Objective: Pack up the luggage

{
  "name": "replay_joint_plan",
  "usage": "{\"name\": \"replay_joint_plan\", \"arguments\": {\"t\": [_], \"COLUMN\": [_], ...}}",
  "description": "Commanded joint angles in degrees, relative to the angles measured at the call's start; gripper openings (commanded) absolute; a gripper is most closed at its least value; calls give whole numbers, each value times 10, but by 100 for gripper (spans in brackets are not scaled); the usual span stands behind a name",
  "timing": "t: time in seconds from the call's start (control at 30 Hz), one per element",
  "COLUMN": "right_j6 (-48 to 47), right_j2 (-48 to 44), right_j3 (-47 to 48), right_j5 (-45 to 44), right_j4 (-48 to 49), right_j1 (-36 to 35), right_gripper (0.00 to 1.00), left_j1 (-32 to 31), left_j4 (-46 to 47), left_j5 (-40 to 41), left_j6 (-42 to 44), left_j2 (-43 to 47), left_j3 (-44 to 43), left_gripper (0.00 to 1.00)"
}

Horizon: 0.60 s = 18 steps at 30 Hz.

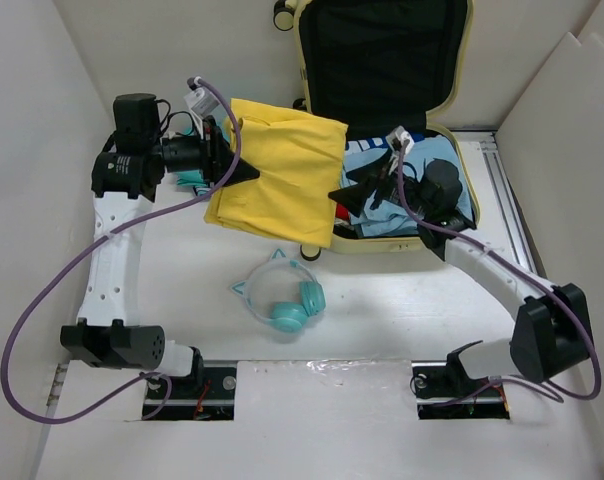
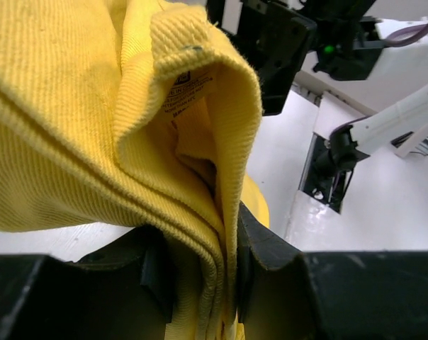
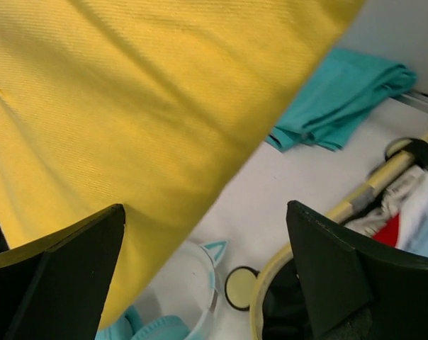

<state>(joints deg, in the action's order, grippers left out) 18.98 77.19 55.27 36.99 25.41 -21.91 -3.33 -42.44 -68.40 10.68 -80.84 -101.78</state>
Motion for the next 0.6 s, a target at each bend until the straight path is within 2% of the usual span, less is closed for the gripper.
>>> {"name": "replay_joint_plan", "arguments": {"t": [0.0,0.2,0.23,0.27,0.37,0.4,0.43,0.47,0.53,0.57], "right_j6": [47,131,174,174,352,462,515,549,554,542], "right_j2": [33,98,126,126,216,272,299,321,339,339], "right_j3": [34,41,41,41,52,74,91,112,158,165], "right_j5": [73,93,113,124,174,174,174,169,180,185], "right_j4": [111,234,291,292,539,683,749,785,786,767], "right_j1": [-9,-20,-20,-20,-27,-35,-35,-45,-69,-76], "right_gripper": [100,100,100,100,100,100,100,100,95,83], "left_j1": [0,0,0,0,0,0,0,0,0,0], "left_j4": [89,89,94,94,116,122,128,139,153,153], "left_j5": [-72,-84,-84,-84,-84,-84,-84,-84,-84,-76], "left_j6": [-36,-36,-36,-36,-43,-50,-51,-57,-68,-73], "left_j2": [35,45,45,45,51,51,51,51,56,56], "left_j3": [-17,-6,-1,-1,19,33,39,44,51,56], "left_gripper": [0,0,0,0,0,0,0,0,0,0]}}
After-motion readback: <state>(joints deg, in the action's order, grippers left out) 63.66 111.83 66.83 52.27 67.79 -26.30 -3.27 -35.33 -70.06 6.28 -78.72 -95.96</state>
